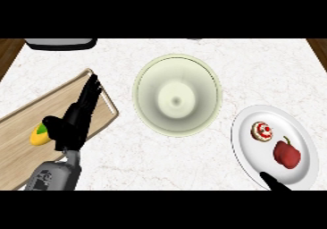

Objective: Pick the bell pepper from the plate and place it in the bowl

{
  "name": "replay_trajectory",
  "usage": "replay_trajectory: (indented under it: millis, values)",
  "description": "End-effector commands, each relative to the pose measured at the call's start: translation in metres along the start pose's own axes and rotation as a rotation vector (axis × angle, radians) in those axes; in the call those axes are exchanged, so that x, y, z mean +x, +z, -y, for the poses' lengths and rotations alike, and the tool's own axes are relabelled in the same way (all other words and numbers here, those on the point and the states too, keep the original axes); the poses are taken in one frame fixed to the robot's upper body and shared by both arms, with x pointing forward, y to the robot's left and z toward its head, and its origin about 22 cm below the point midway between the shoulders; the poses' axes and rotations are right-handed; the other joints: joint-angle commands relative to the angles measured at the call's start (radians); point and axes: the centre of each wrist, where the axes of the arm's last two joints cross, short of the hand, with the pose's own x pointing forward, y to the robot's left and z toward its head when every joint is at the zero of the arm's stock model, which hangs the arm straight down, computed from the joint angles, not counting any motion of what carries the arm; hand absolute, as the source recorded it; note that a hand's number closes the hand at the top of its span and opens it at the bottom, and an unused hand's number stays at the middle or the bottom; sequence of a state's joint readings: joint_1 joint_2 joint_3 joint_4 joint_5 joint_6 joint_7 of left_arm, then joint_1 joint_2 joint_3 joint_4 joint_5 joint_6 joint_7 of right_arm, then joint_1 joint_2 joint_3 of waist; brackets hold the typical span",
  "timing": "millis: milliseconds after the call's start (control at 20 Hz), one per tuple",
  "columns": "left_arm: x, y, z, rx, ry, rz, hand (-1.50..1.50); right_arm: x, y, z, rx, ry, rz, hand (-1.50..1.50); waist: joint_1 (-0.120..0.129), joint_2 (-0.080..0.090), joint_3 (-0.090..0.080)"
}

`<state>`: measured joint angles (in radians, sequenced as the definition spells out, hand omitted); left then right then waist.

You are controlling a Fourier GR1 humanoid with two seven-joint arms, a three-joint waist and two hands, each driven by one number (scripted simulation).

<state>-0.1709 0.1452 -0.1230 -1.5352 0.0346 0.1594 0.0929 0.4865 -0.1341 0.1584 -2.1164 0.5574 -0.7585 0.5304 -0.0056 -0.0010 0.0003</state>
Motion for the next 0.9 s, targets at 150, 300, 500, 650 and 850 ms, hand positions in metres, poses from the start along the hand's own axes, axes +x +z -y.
replay_trajectory:
  millis: [150,300,500,650,850]
  values:
    - [0.001,0.004,-0.010,-0.005,-0.016,-0.001,0.00,-0.019,-0.005,-0.004,-0.016,-0.054,0.031,-1.50,0.000,0.000,0.000]
    - [0.012,0.004,-0.018,-0.003,0.009,-0.005,0.00,-0.022,-0.005,-0.015,-0.013,-0.104,0.023,-1.50,0.001,-0.001,0.000]
    - [0.005,0.004,-0.003,-0.005,0.003,-0.027,0.00,-0.022,0.000,-0.022,0.020,-0.141,-0.011,-1.50,0.002,0.000,0.000]
    - [-0.010,0.001,-0.002,-0.010,0.018,-0.013,0.00,-0.037,-0.005,-0.018,0.034,-0.148,-0.007,-1.50,0.000,0.000,0.000]
    - [-0.004,-0.007,-0.005,0.006,-0.007,-0.018,0.00,-0.042,-0.036,-0.024,0.023,-0.159,-0.009,-1.50,0.002,0.001,0.000]
